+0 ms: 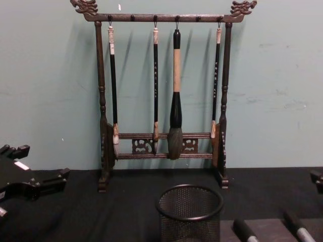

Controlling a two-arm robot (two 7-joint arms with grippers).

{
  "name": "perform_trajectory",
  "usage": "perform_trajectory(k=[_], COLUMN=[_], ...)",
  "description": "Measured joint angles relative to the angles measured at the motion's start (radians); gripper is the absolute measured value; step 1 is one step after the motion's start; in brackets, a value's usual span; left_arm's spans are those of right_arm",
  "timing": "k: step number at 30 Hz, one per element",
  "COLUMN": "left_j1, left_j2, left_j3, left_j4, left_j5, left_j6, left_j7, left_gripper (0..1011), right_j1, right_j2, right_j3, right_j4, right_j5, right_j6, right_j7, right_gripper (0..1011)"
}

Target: Pick up the water-based marker from the table and place it into the pen holder.

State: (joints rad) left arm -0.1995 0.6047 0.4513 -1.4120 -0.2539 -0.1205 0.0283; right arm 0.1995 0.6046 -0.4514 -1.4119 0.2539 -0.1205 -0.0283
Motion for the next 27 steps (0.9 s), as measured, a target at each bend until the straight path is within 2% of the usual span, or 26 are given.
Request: perform_trajectory(k=[27], left_j1=[0.0], left_j2=[0.0], left_j3=[0.0], left_j4=[0.0], left_j5=[0.0], left_j6=[0.0], left_j7=[0.0], left_gripper=[1009], right_j1=[0.0], right_j2=[0.0], right_j3=[0.0], right_j4=[0.0], right_j5=[0.0], right_j6=[0.0], right_j7=[0.0], right_gripper=[1002])
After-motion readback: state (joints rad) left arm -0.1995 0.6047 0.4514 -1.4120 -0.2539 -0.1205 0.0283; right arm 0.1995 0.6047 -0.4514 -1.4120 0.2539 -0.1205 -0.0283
